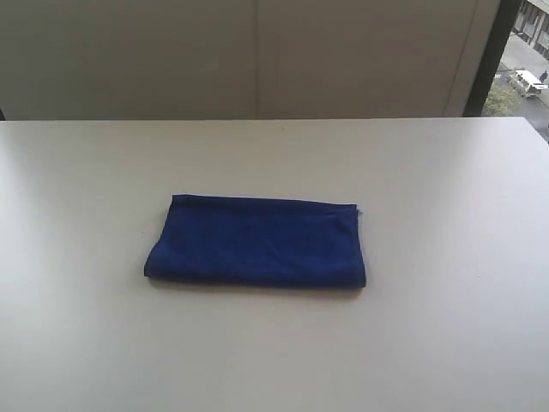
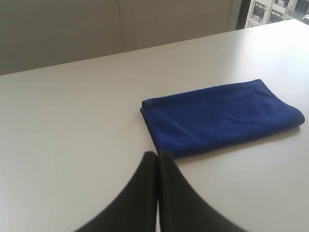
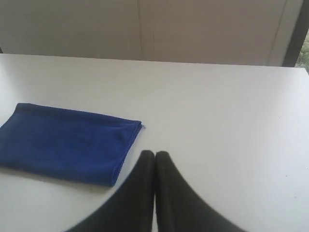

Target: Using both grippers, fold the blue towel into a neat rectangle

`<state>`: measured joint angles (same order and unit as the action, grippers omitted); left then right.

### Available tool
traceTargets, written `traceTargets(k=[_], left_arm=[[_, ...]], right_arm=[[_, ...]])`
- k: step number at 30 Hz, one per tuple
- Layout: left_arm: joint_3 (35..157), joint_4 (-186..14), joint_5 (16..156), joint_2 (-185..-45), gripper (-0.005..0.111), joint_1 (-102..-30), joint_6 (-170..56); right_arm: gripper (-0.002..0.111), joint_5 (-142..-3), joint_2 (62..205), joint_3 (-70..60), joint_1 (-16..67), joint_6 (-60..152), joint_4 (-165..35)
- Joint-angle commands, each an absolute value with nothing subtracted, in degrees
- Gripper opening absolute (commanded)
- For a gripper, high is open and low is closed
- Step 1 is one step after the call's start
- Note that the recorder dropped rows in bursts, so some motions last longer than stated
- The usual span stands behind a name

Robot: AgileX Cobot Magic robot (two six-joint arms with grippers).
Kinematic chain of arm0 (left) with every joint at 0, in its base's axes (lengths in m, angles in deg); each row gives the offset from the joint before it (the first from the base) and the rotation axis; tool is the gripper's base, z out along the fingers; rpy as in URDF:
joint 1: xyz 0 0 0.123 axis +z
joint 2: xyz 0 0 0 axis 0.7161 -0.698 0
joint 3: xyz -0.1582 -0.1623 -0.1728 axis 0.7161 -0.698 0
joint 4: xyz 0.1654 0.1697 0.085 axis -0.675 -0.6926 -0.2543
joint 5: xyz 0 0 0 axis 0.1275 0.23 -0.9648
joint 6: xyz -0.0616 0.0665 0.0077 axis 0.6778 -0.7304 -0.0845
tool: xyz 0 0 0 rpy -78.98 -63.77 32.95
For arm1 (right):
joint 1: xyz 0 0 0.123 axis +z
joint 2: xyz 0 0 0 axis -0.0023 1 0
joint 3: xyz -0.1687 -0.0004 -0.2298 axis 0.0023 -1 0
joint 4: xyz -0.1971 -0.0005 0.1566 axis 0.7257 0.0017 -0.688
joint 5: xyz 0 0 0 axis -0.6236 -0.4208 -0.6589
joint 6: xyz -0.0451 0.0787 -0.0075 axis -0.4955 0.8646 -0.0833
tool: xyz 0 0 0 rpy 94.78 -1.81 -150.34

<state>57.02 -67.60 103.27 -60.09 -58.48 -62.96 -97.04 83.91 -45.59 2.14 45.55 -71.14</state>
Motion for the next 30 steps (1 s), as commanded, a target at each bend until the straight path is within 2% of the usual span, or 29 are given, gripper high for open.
traceTargets(k=[1, 7, 30], left_arm=[[53.30, -66.95, 103.57, -54.46, 0.000, -58.42, -59.78], [52.09, -64.87, 104.90, -54.15, 0.000, -58.42, -57.32], [52.09, -59.45, 103.95, -54.15, 0.000, -58.42, -55.91]], right_arm=[[0.000, -95.20, 78.49, -50.36, 2.14, 49.66, -71.33], [0.000, -95.59, 77.59, -51.35, 2.14, 56.62, -73.07], [0.000, -95.59, 77.59, -51.35, 2.14, 56.62, -73.07]])
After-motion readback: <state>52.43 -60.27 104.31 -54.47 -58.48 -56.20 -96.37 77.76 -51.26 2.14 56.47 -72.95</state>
